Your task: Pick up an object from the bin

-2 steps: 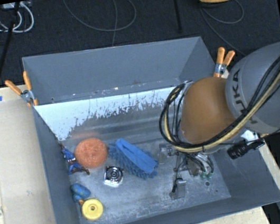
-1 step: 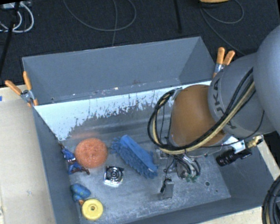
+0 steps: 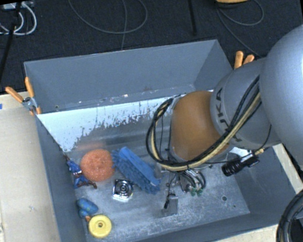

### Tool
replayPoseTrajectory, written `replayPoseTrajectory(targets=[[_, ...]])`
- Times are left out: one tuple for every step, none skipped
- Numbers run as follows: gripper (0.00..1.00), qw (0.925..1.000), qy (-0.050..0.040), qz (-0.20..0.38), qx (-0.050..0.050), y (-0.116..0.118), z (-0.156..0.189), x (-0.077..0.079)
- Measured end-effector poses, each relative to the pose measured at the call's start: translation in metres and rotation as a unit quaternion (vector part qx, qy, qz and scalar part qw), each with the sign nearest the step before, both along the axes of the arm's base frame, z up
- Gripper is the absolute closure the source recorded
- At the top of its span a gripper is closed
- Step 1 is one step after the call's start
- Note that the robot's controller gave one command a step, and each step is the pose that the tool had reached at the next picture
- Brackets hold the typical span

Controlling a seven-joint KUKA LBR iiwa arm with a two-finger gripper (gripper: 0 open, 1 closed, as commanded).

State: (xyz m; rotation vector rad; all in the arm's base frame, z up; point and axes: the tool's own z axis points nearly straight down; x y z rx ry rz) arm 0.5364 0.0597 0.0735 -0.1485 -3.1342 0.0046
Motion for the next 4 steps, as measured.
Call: replayPoseTrajectory(targets=[[0.00,1.0000,-0.0008,0.008,0.003,-0.002,0.032,0.049],[0.00,1.0000,-0.0032,0.001,0.002,-0.009,0.039,0.064],[0.00,0.9984,0.0015,0.057,0.002,0.007,0.079,0.066],[0.00,0.9974,-0.0093,0.071,0.002,0.030,0.063,0.080]])
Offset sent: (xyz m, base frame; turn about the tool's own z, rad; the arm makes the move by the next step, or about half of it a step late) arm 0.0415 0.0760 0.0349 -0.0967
